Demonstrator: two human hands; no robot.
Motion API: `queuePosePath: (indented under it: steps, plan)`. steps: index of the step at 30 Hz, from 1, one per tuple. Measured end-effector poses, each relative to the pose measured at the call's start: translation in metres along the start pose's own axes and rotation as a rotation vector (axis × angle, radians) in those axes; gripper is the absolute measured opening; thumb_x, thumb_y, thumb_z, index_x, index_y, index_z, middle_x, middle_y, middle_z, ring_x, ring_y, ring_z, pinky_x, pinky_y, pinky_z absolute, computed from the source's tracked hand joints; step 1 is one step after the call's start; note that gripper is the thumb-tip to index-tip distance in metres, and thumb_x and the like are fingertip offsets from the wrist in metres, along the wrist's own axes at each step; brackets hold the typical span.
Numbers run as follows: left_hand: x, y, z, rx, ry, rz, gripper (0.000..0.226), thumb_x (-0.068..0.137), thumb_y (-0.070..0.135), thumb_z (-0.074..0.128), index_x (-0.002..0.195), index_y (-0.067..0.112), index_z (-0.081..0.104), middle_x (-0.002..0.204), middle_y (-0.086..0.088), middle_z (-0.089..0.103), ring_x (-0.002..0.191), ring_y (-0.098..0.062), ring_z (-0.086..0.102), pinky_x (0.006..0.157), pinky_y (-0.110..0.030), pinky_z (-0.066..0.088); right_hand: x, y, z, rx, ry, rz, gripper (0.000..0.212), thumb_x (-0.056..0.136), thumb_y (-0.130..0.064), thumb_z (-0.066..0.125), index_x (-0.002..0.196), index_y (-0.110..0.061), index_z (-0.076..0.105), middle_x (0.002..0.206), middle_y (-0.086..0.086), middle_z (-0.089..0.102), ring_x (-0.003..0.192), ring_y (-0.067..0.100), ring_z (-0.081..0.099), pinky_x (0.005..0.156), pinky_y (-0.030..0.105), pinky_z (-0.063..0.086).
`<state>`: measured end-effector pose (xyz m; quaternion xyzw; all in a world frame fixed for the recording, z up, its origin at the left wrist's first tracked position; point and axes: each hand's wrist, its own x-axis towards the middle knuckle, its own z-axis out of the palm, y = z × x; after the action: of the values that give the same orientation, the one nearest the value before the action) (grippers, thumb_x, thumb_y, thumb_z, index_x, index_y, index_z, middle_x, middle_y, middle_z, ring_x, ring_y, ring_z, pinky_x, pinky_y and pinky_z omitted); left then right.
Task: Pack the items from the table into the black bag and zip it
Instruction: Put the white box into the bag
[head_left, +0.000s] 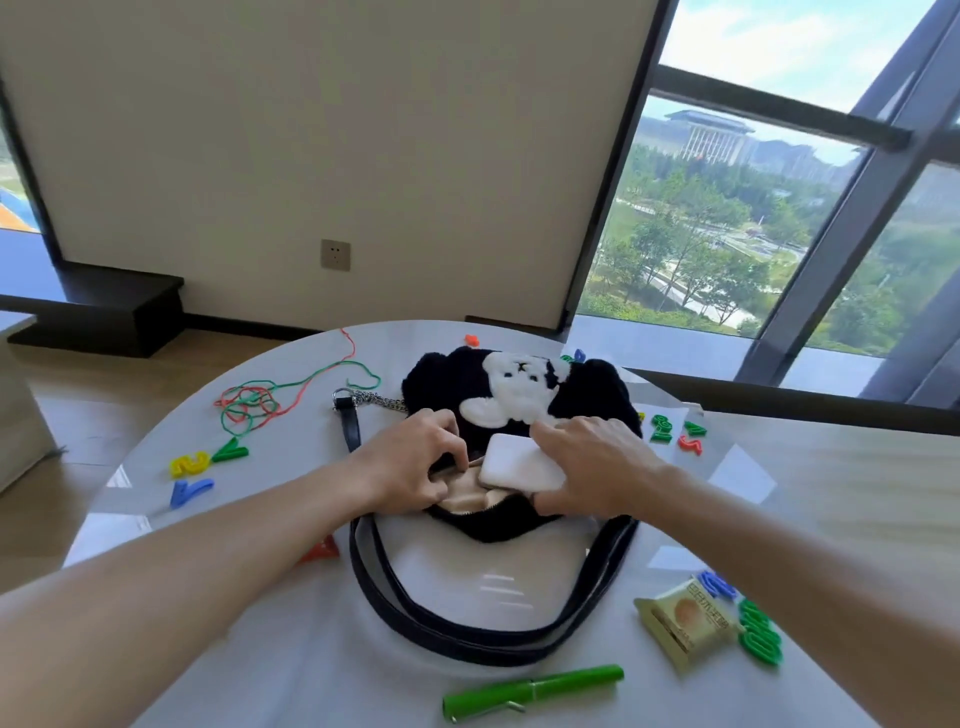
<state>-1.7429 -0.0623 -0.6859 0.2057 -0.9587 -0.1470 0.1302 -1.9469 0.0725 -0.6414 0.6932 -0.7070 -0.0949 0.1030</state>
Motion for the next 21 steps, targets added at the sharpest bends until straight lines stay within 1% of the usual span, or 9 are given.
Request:
queuePosePath:
  steps: [3, 5, 7, 11, 13, 15, 18, 19, 21]
  plan:
    - [-0.005, 0.004, 0.000, 0.145, 0.008, -0.010, 0.031, 0.080, 0.026, 0.059, 0.109, 0.033, 0.069, 0.111, 0.008, 0.053, 0.101, -0.014, 0.048, 0.080, -0.030, 0.045, -0.006, -0.005, 0.016, 0.088, 0.022, 0.005, 0.054, 0.072, -0.062, 0.065, 0.094, -0.026, 0.031, 0.092, -0.003, 0.049, 0.083, 0.020, 0.050, 0.063, 0.035, 0.042]
    - [-0.007, 0.008, 0.001, 0.202, 0.002, -0.010, 0.035, 0.084, 0.028, 0.055, 0.116, 0.035, 0.067, 0.113, 0.007, 0.054, 0.104, -0.015, 0.049, 0.083, -0.032, 0.045, -0.009, -0.006, 0.019, 0.133, 0.033, 0.004, 0.056, 0.072, -0.058, 0.069, 0.098, -0.025, 0.032, 0.099, -0.003, 0.049, 0.084, 0.021, 0.054, 0.064, 0.036, 0.048]
    - [-0.008, 0.010, 0.001, 0.215, -0.007, -0.021, 0.038, 0.087, 0.027, 0.053, 0.122, 0.037, 0.065, 0.115, 0.008, 0.055, 0.107, -0.015, 0.050, 0.083, -0.035, 0.048, -0.011, -0.006, 0.018, 0.181, 0.056, 0.009, 0.055, 0.071, -0.053, 0.071, 0.104, -0.023, 0.039, 0.102, -0.004, 0.049, 0.082, 0.021, 0.054, 0.062, 0.035, 0.046]
    - [-0.006, 0.012, 0.003, 0.257, -0.052, -0.005, 0.041, 0.086, 0.018, 0.050, 0.123, 0.031, 0.062, 0.115, 0.007, 0.054, 0.107, -0.016, 0.051, 0.078, -0.036, 0.049, -0.023, -0.002, 0.011, 0.301, 0.084, 0.036, 0.050, 0.070, -0.047, 0.073, 0.103, -0.028, 0.041, 0.105, -0.005, 0.050, 0.082, 0.017, 0.048, 0.060, 0.026, 0.033]
    - [-0.005, 0.013, 0.003, 0.228, -0.045, 0.007, 0.045, 0.085, 0.014, 0.050, 0.128, 0.025, 0.057, 0.117, 0.004, 0.051, 0.107, -0.018, 0.050, 0.081, -0.038, 0.050, -0.034, 0.001, 0.004, 0.404, 0.086, 0.092, 0.048, 0.068, -0.048, 0.073, 0.100, -0.033, 0.040, 0.104, -0.008, 0.050, 0.086, 0.018, 0.048, 0.064, 0.027, 0.038]
    - [-0.002, 0.013, 0.000, 0.163, 0.033, 0.011, 0.051, 0.083, 0.006, 0.051, 0.132, 0.019, 0.053, 0.120, 0.001, 0.048, 0.102, -0.017, 0.050, 0.083, -0.038, 0.051, -0.050, 0.003, -0.003, 0.488, 0.107, 0.172, 0.046, 0.066, -0.051, 0.072, 0.097, -0.036, 0.042, 0.102, -0.011, 0.053, 0.088, 0.016, 0.047, 0.065, 0.030, 0.040]
    - [0.005, 0.014, -0.011, 0.077, 0.181, 0.019, 0.047, 0.077, -0.004, 0.051, 0.122, 0.010, 0.059, 0.117, -0.001, 0.051, 0.085, -0.014, 0.050, 0.074, -0.030, 0.048, -0.072, 0.001, -0.013, 0.578, 0.142, 0.260, 0.047, 0.060, -0.058, 0.070, 0.096, -0.039, 0.047, 0.102, -0.012, 0.058, 0.093, 0.012, 0.049, 0.065, 0.029, 0.041]
    - [0.006, 0.015, -0.012, 0.085, 0.184, 0.038, 0.044, 0.078, -0.001, 0.052, 0.120, 0.011, 0.061, 0.114, -0.001, 0.053, 0.085, -0.015, 0.052, 0.074, -0.030, 0.048, -0.076, -0.001, -0.016, 0.607, 0.135, 0.277, 0.047, 0.058, -0.059, 0.071, 0.095, -0.040, 0.048, 0.102, -0.013, 0.059, 0.093, 0.012, 0.051, 0.065, 0.029, 0.042]
    - [0.007, 0.020, -0.009, 0.153, 0.120, 0.089, 0.035, 0.083, 0.016, 0.059, 0.118, 0.018, 0.058, 0.107, 0.000, 0.056, 0.096, -0.020, 0.054, 0.081, -0.034, 0.047, -0.081, -0.006, -0.020, 0.643, 0.096, 0.297, 0.047, 0.057, -0.059, 0.073, 0.092, -0.041, 0.048, 0.099, -0.013, 0.060, 0.089, 0.010, 0.050, 0.061, 0.028, 0.041]
